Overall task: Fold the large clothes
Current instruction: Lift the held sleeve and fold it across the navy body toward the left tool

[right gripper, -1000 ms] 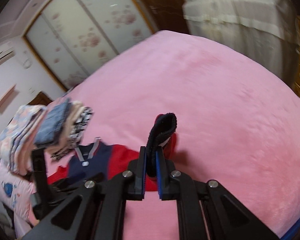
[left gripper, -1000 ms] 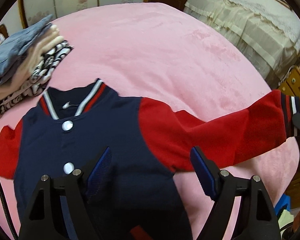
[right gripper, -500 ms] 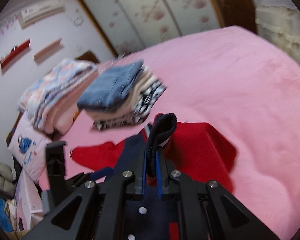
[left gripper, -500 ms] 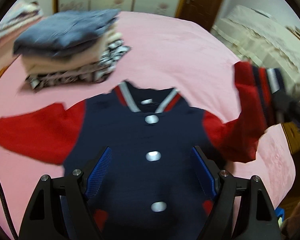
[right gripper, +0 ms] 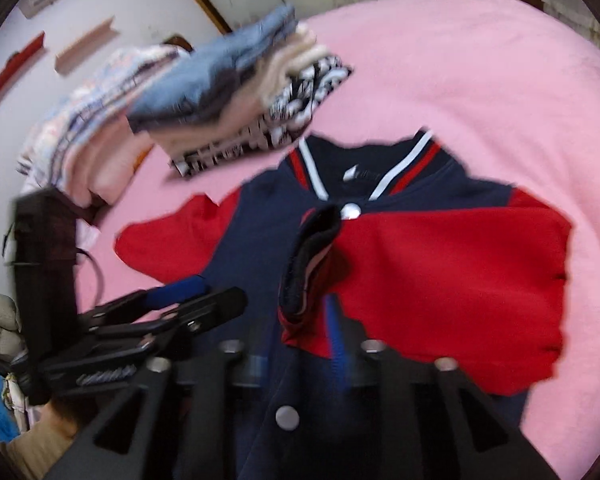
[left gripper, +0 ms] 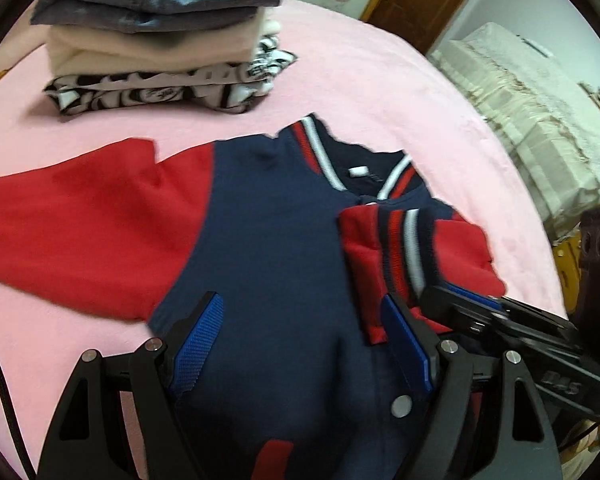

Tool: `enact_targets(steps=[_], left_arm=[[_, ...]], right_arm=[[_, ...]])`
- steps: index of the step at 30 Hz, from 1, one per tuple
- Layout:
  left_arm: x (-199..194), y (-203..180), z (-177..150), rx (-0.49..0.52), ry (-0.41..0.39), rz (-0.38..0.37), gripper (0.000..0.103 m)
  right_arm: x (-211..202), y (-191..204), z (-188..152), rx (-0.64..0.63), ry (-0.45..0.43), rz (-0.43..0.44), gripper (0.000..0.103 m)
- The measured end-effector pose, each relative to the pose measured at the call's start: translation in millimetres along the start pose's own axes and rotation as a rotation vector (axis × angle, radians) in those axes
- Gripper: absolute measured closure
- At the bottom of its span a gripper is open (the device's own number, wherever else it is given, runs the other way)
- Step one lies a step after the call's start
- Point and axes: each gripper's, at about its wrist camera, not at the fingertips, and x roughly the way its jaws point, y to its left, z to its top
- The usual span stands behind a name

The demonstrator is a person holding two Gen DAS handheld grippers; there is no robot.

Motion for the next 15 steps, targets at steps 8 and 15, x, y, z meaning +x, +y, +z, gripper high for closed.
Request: enact_targets(steps=[8,15], left_arm=[[14.9,-26.0,13.5,-0.003,0.04,-0.106,0.023],[26.2,-67.6,23.0,0.074,0.077,-0.036,0.023]], right_arm=[[-70.5,-33.4,-5.8,0.04,-0.142,-0.055,0.055],[-74.3,-68.1,-26.7,0.126,-0.118,-0.115,0.055]])
